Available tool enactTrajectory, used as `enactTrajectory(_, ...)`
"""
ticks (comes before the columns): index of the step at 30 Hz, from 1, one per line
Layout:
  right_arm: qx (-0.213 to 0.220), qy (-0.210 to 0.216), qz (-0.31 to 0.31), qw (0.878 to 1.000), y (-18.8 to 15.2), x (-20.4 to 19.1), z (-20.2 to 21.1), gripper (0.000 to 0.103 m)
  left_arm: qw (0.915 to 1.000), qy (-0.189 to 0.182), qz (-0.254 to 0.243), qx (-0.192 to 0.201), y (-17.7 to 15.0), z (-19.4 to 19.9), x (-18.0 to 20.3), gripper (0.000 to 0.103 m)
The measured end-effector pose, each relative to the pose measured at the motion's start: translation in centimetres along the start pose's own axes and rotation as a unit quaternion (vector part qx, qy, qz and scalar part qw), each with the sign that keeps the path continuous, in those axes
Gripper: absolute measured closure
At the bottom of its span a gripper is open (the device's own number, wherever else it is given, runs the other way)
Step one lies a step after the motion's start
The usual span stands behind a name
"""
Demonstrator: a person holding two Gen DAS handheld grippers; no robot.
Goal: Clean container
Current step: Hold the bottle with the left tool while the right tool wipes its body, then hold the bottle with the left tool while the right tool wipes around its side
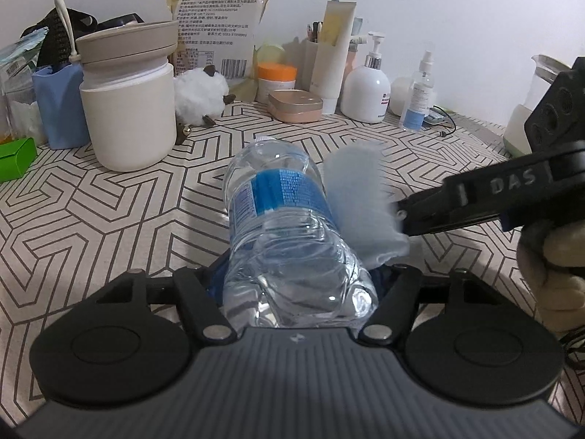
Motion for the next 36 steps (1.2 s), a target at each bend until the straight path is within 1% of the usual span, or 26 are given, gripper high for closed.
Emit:
enactTrajectory(2, 0.009, 0.018, -0.007, 1.0, 0.1, -0.2, 0.4, 0.076, 0.9999, -0.007, -0.01, -0.002, -0.1, 0.0, 0.3, 0.036)
enactTrajectory(4, 0.02, 0.053, -0.015, 0.998, 0.2, -0.5, 1.0, 0.076, 0.9996, -0.016, -0.023, -0.005, -0.2, 0.0, 0.7, 0.036)
enactTrajectory(5, 0.025, 0.069, -0.017, 0.997, 0.3, -0.8, 1.2, 0.073, 0.9994, -0.018, -0.028, -0.006, -0.2, -0.1, 0.9, 0.036)
enactTrajectory(6, 0.029, 0.074, -0.012, 0.997, 0.3, -1.2, 1.5, 0.074, 0.9992, -0.023, -0.033, -0.007, -0.2, -0.1, 1.0, 0.036)
enactTrajectory(8, 0.035, 0.075, 0.004, 0.997, 0.4, -2.0, 2.1, 0.074, 0.9979, -0.043, -0.045, -0.015, -0.4, 0.0, 1.4, 0.036)
enactTrajectory(10, 0.042, 0.091, 0.007, 0.995, 0.4, -2.5, 2.6, 0.074, 0.9958, -0.065, -0.061, -0.022, -0.6, 0.1, 1.9, 0.036)
enactTrajectory(13, 0.038, 0.123, 0.014, 0.992, 0.3, -3.5, 2.5, 0.074, 0.9932, -0.072, -0.088, -0.024, -1.0, 0.2, 2.8, 0.036)
enactTrajectory(14, 0.033, 0.128, 0.016, 0.991, 0.3, -3.8, 2.3, 0.074, 0.9932, -0.071, -0.089, -0.024, -1.0, 0.2, 2.9, 0.035)
enactTrajectory(18, 0.031, 0.114, 0.029, 0.993, 0.3, -4.1, 2.1, 0.084, 0.9942, -0.076, -0.072, -0.026, -0.9, 0.3, 2.3, 0.034)
enactTrajectory(20, 0.03, 0.106, 0.033, 0.993, 0.2, -4.1, 2.4, 0.094, 0.9952, -0.069, -0.068, -0.018, -0.9, 0.5, 2.2, 0.033)
enactTrajectory(23, 0.034, 0.094, 0.036, 0.994, 0.2, -3.9, 2.7, 0.095, 0.9959, -0.066, -0.062, -0.007, -0.9, 0.9, 1.9, 0.033)
enactTrajectory(26, 0.04, 0.06, 0.05, 0.996, 0.4, -3.6, 3.2, 0.095, 0.9962, -0.067, -0.055, -0.005, -0.8, 0.9, 1.7, 0.033)
enactTrajectory(29, 0.044, 0.048, 0.046, 0.997, 0.4, -3.1, 3.5, 0.096, 0.9964, -0.065, -0.053, -0.004, -0.7, 0.9, 1.7, 0.033)
enactTrajectory(31, 0.044, 0.043, 0.046, 0.997, 0.4, -3.0, 3.5, 0.096, 0.9968, -0.063, -0.05, -0.005, -0.7, 0.8, 1.6, 0.031)
enactTrajectory(33, 0.044, 0.032, 0.052, 0.997, 0.4, -2.9, 3.6, 0.096, 0.9975, -0.059, -0.039, -0.01, -0.5, 0.5, 1.2, 0.025)
enactTrajectory(36, 0.043, 0.024, 0.054, 0.997, 0.3, -2.8, 3.7, 0.096, 0.9979, -0.058, -0.027, -0.015, -0.4, 0.3, 0.9, 0.025)
Point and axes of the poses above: each gripper's, at about its wrist camera, not at the fingertips, and z roughly against the way its jaws point, x to its right, y to its top, the point moved 3 cm from there along -z, roughly the way its jaws point, and after that the axes turned 11 degrees about z, right-handed, at the moved point
